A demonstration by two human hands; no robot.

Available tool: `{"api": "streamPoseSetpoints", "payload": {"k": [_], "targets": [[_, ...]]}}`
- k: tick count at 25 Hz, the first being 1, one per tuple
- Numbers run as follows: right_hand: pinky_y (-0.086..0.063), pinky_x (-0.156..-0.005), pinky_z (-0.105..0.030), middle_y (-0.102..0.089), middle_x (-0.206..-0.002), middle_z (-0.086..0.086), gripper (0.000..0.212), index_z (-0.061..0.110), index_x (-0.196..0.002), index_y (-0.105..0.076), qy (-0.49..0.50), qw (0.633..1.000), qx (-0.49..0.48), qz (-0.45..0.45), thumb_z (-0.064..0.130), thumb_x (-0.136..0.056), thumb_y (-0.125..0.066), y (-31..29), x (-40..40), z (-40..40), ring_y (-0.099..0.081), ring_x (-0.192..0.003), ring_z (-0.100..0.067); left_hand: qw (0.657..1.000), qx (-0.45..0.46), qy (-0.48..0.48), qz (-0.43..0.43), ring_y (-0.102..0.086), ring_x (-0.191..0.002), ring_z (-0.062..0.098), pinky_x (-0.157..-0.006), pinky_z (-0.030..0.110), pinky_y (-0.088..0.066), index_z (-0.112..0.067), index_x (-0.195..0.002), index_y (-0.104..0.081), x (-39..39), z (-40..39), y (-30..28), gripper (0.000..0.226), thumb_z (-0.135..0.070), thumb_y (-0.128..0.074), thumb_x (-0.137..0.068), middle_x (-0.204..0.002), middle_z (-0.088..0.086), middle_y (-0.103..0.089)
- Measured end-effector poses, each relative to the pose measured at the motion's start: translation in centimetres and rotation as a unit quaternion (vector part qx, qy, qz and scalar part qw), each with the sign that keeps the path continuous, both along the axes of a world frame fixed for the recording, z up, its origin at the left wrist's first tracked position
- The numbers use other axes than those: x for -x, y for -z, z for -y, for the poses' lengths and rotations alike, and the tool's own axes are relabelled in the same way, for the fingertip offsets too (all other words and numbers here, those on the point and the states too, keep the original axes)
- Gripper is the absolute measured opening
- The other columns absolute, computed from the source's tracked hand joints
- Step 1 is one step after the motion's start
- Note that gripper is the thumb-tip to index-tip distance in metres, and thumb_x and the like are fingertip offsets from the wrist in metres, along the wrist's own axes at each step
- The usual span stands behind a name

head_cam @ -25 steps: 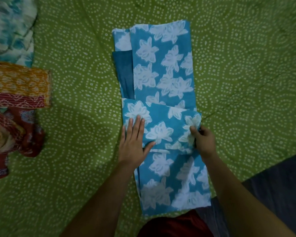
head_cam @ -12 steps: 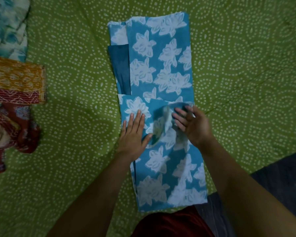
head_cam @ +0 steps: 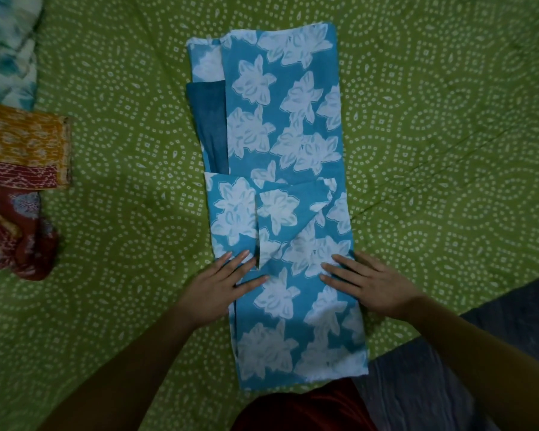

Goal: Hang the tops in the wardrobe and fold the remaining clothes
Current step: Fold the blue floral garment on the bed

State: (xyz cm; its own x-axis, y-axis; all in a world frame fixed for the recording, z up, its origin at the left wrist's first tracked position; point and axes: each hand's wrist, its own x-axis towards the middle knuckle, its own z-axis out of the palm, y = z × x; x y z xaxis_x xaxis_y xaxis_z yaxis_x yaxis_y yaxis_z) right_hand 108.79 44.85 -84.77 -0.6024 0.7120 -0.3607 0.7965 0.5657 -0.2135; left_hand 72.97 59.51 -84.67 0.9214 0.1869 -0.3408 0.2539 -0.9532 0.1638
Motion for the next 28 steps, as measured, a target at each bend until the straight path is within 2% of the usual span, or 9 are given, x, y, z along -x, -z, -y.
{"api": "streamPoseSetpoints", "payload": {"k": [3, 5, 8, 10, 13, 17, 19, 23, 28], "targets": [[-0.027, -0.114, -0.039, -0.040, -0.148, 0.002, 0.058, 0.023, -0.141, -0.045, 0.062, 0.992, 0.057, -0.094, 0.015, -0.083, -0.039, 0.2, 0.4, -3.1, -0.034, -0.138, -0.019, 0.994, 0.039, -0.063, 0.079, -0.021, -0.144, 0.019, -0.117, 0.031, -0.012, -0.025, -0.142, -0.042, -0.3, -0.2, 0.2, 0.065, -0.007, -0.030, -0.082, -0.145, -0.002, -0.043], [-0.045, -0.103, -0.033, -0.055, -0.135, 0.004, 0.044, 0.027, -0.128, -0.058, 0.293, 0.922, 0.165, -0.193, 0.010, -0.090, -0.046, -1.0, 1.0, -4.2, -0.054, -0.121, -0.017, 0.948, 0.176, -0.232, 0.128, -0.038, -0.135, 0.013, -0.115, 0.026, -0.022, -0.023, -0.130, -0.058, -0.6, -0.1, 0.2, 0.045, -0.022, -0.044, -0.088, -0.138, -0.004, -0.049], [-0.056, -0.073, -0.030, -0.073, -0.087, -0.001, 0.020, 0.017, -0.084, -0.073, 0.628, 0.676, 0.248, -0.295, 0.006, -0.091, -0.058, -2.3, 1.3, -8.0, -0.067, -0.073, -0.013, 0.673, 0.350, -0.651, 0.038, -0.058, -0.112, 0.035, -0.099, 0.042, -0.044, 0.001, -0.120, -0.061, -3.2, -2.3, 0.7, 0.032, -0.009, -0.053, -0.091, -0.120, 0.020, -0.061], [-0.054, -0.079, -0.037, -0.070, -0.087, -0.009, 0.015, 0.005, -0.081, -0.070, 0.661, 0.647, 0.273, -0.263, 0.006, -0.091, -0.059, -1.9, 0.5, -11.4, -0.066, -0.079, -0.021, 0.650, 0.300, -0.694, -0.072, -0.056, -0.108, 0.039, -0.095, 0.049, -0.045, 0.004, -0.122, -0.053, -3.8, -5.1, 2.4, 0.037, -0.009, -0.057, -0.088, -0.114, 0.022, -0.059], [-0.044, -0.100, -0.039, -0.061, -0.121, -0.014, 0.047, -0.003, -0.119, -0.060, 0.678, 0.620, 0.317, -0.235, 0.036, -0.094, -0.054, -1.7, 1.2, -14.2, -0.057, -0.112, -0.033, 0.599, 0.404, -0.691, -0.024, -0.053, -0.114, 0.030, -0.103, 0.050, -0.040, -0.011, -0.122, -0.052, -5.9, -8.2, 3.1, 0.037, -0.035, -0.049, -0.093, -0.113, 0.011, -0.056], [-0.051, -0.075, -0.035, -0.063, -0.100, -0.010, 0.068, 0.006, -0.095, -0.065, 0.759, 0.523, 0.305, -0.239, 0.070, -0.076, -0.057, -1.4, 1.9, -14.1, -0.061, -0.088, -0.030, 0.420, 0.521, -0.724, 0.167, -0.049, -0.125, 0.022, -0.109, 0.040, -0.037, -0.018, -0.138, -0.047, -7.6, -9.2, 1.7, 0.090, -0.079, -0.050, -0.072, -0.139, 0.003, -0.050], [-0.049, -0.060, -0.031, -0.064, -0.093, -0.012, 0.061, 0.004, -0.089, -0.064, 0.763, 0.531, 0.287, -0.231, 0.065, -0.079, -0.059, -1.5, 2.0, -13.6, -0.061, -0.080, -0.028, 0.414, 0.546, -0.715, 0.140, -0.052, -0.124, 0.023, -0.107, 0.045, -0.041, -0.026, -0.138, -0.047, -7.5, -8.9, 0.8, 0.108, -0.091, -0.054, -0.052, -0.139, 0.001, -0.052], [-0.057, -0.071, -0.042, -0.070, -0.087, -0.015, 0.051, -0.002, -0.084, -0.069, 0.756, 0.535, 0.229, -0.299, 0.049, -0.086, -0.062, -2.0, 2.7, -11.2, -0.068, -0.080, -0.031, 0.521, 0.468, -0.704, 0.114, -0.066, -0.091, 0.015, -0.086, 0.031, -0.052, -0.020, -0.100, -0.068, -5.9, -6.5, -1.6, 0.033, -0.049, -0.064, -0.085, -0.107, 0.000, -0.069], [-0.053, -0.090, -0.047, -0.074, -0.092, -0.014, 0.046, 0.002, -0.088, -0.073, 0.726, 0.448, 0.336, -0.399, 0.047, -0.078, -0.070, -3.3, 5.7, -3.3, -0.070, -0.088, -0.032, 0.490, 0.491, -0.713, 0.103, -0.070, -0.089, 0.019, -0.086, 0.034, -0.054, -0.012, -0.095, -0.074, -1.4, 0.4, -4.4, 0.022, -0.030, -0.062, -0.090, -0.087, -0.003, -0.074]]}}
